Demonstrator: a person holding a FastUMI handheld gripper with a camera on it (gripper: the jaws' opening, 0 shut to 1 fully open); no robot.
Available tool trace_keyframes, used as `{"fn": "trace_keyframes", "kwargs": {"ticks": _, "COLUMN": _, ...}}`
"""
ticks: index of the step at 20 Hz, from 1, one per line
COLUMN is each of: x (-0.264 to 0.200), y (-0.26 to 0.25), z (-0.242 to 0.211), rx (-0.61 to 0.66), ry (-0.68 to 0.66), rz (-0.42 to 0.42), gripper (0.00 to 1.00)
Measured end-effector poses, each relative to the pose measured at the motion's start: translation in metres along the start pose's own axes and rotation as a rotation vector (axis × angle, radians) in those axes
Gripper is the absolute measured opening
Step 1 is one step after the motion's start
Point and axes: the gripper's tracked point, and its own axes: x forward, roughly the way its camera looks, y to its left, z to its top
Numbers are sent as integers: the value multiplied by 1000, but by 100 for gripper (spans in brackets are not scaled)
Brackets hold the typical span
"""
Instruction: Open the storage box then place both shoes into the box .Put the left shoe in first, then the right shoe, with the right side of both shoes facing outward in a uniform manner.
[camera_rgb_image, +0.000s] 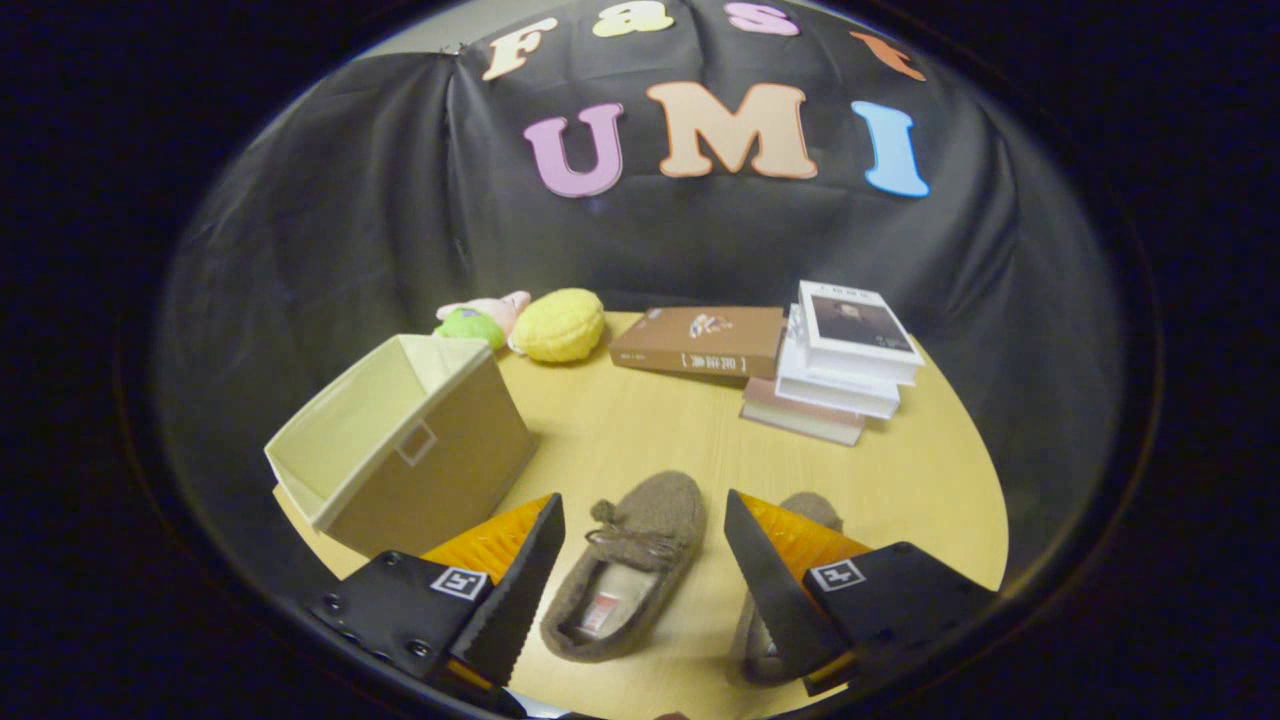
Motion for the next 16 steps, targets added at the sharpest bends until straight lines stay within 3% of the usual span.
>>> {"fn": "trace_keyframes", "kwargs": {"ticks": 10, "x": 31, "y": -14, "z": -74, "rx": -44, "ry": 230, "rz": 19, "gripper": 100}}
{"fn": "trace_keyframes", "kwargs": {"ticks": 16, "x": 40, "y": -6, "z": -92, "rx": -51, "ry": 310, "rz": 33, "gripper": 54}}
